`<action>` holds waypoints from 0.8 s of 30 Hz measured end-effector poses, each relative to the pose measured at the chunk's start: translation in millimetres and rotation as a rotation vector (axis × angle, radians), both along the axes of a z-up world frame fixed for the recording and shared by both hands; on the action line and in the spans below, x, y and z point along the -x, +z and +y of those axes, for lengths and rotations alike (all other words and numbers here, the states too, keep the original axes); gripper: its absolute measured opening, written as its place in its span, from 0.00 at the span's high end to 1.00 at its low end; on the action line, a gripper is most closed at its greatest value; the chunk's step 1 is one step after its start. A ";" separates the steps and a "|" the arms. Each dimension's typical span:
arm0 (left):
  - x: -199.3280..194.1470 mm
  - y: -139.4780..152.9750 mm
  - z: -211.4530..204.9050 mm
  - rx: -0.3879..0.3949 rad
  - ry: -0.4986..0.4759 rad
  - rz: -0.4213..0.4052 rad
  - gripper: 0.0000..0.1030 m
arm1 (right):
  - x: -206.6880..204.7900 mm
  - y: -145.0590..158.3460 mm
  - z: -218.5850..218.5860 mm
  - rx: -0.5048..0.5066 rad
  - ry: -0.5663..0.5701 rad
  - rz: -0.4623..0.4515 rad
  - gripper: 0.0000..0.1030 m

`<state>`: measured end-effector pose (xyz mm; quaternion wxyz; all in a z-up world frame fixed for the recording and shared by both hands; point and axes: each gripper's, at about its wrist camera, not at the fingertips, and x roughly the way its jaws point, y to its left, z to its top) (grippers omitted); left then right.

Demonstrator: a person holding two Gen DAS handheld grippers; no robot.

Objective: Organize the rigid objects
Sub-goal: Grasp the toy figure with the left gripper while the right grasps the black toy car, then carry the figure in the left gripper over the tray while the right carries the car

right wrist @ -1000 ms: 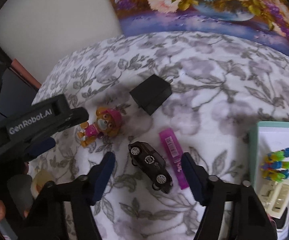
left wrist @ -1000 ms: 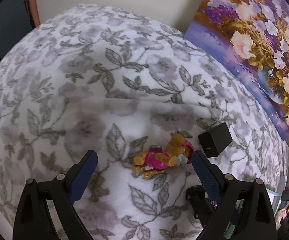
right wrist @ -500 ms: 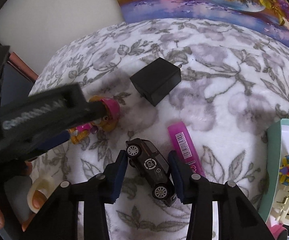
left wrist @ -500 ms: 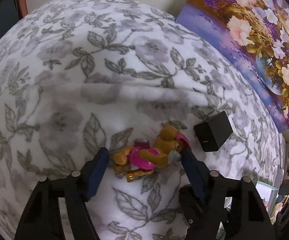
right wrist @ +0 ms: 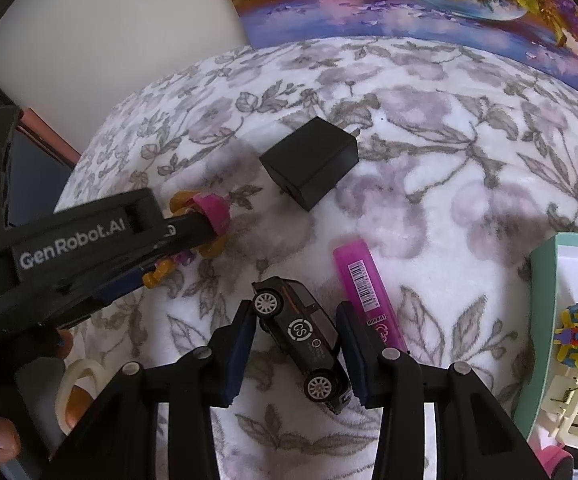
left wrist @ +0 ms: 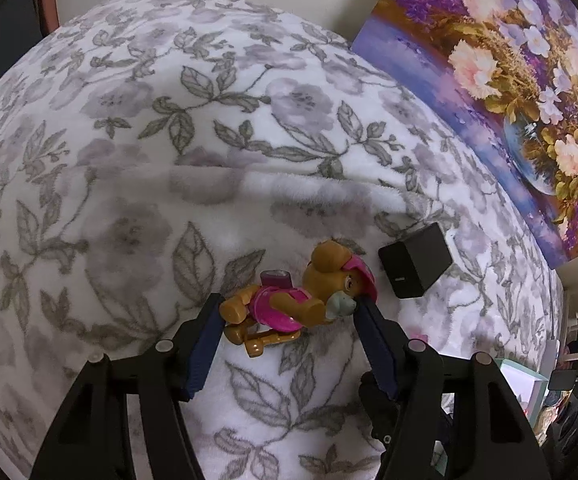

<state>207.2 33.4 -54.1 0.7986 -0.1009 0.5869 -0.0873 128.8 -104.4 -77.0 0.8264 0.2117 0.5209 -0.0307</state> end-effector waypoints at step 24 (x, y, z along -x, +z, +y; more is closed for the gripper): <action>93.6 99.1 -105.4 -0.017 -0.148 -0.160 0.35 | 105.5 111.3 -136.2 0.196 -0.275 -0.058 0.57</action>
